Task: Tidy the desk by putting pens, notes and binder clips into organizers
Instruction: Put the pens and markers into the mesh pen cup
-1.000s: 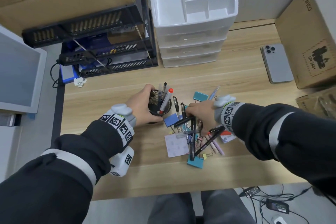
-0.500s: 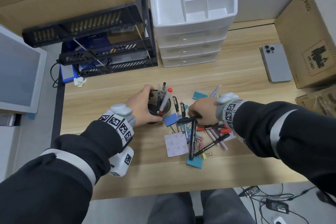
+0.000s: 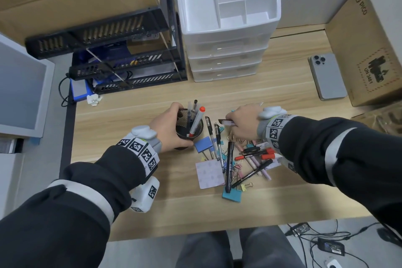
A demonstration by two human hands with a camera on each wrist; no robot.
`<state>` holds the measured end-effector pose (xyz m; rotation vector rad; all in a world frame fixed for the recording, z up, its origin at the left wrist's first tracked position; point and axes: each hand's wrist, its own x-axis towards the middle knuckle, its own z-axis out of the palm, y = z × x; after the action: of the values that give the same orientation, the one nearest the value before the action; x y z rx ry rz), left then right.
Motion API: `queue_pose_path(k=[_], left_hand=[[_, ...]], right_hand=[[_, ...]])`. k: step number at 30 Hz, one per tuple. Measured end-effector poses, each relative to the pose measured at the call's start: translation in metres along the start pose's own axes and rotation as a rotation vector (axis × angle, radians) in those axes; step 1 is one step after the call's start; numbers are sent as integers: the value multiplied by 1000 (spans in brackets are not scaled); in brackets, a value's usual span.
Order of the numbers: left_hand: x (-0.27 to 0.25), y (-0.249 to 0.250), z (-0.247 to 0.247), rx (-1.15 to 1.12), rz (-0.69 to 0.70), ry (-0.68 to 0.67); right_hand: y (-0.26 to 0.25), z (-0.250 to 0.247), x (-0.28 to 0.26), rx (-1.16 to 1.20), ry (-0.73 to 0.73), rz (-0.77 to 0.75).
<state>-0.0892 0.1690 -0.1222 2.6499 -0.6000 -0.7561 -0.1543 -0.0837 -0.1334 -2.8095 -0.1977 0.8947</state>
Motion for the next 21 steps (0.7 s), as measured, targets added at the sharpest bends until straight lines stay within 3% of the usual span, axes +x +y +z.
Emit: queue_pose_path(k=[4,8,12,21], left_hand=[[0,0,-1,7,-1,-1],[-1,0,-1,9,-1,-2],[0,2,-2,24,2,1],[-1,5,1,22,17,3]], right_hand=[[7,4,-4,-4,-155,-12],[10,11,-13,60,-218,-49],[15,20,-14,-99,-323,-91],[10,27,-16,-229,-362,-32]])
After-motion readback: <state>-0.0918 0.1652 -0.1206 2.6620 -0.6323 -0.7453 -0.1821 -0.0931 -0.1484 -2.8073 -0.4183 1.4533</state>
